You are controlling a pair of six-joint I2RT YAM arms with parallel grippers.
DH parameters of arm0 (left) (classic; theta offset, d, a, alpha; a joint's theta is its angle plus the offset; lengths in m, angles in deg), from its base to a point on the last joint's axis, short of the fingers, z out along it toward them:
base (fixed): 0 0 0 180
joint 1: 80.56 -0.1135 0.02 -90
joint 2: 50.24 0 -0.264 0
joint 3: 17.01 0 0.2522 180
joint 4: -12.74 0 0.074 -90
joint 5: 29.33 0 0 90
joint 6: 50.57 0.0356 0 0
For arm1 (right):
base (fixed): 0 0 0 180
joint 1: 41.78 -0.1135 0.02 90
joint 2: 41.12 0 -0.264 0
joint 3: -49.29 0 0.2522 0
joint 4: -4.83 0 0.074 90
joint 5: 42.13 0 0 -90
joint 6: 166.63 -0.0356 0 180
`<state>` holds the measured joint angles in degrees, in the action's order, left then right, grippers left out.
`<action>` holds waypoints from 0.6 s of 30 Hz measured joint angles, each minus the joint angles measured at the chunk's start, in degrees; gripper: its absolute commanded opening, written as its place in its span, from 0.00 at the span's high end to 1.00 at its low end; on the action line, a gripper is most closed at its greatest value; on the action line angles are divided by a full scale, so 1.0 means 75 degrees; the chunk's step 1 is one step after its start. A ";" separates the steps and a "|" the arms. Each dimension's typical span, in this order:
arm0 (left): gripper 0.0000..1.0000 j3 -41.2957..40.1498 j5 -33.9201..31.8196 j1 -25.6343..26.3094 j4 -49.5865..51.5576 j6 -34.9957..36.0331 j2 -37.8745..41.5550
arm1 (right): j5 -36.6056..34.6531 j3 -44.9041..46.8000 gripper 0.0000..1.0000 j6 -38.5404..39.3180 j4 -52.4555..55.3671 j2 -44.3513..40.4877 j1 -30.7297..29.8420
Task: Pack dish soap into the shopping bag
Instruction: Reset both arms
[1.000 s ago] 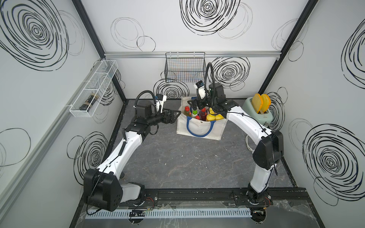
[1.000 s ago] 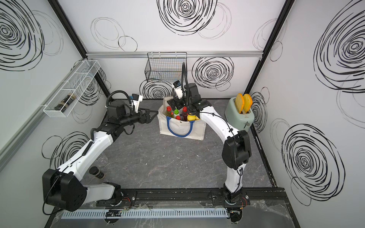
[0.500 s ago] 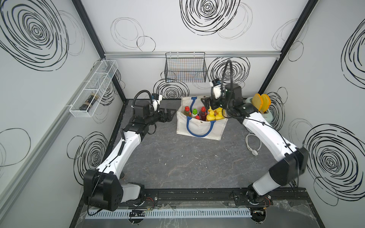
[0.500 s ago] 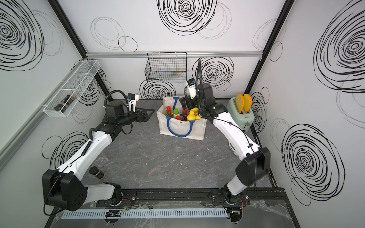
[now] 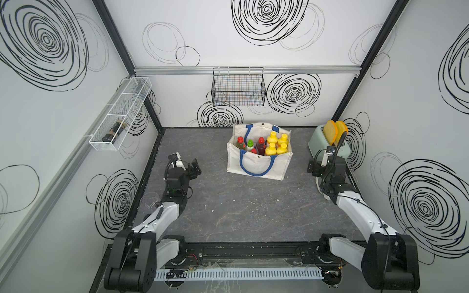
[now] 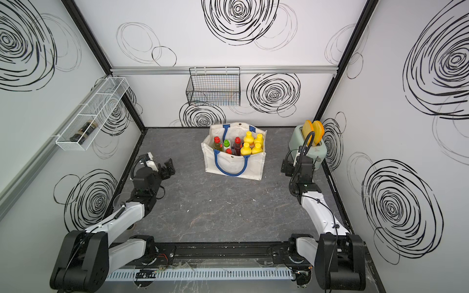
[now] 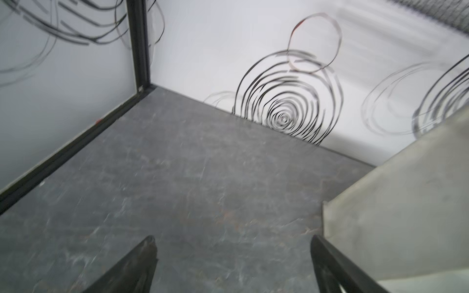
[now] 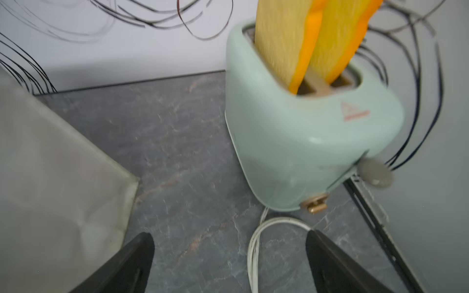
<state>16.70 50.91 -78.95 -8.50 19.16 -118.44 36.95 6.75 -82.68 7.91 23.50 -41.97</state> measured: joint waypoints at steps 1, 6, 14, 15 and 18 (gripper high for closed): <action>0.04 -0.0058 -0.0076 -0.0035 -0.0152 0.0047 -0.0256 | 0.0061 0.0385 0.03 -0.0029 -0.0417 0.0117 0.0038; 0.04 -0.0012 -0.0052 -0.0268 -0.1244 0.0510 -0.0863 | 0.0364 0.0912 0.02 -0.0198 -0.2031 0.1102 0.0219; 0.04 -0.0289 0.0321 -0.0664 -0.2888 0.1049 -0.0851 | 0.0729 0.0863 0.03 0.0038 -0.3946 0.2436 0.0108; 0.04 -0.0309 0.0248 -0.0615 -0.2879 0.1145 -0.0784 | 0.0740 0.0874 0.03 0.0038 -0.4144 0.2503 0.0093; 0.04 -0.0402 0.0114 -0.0402 -0.2873 0.1402 -0.0525 | 0.0769 0.1099 0.03 0.0122 -0.4878 0.2556 0.0026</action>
<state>13.68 51.77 -81.97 -30.05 29.67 -122.38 42.72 14.99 -81.76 -28.68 42.67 -41.77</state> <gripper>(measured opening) 0.964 0.975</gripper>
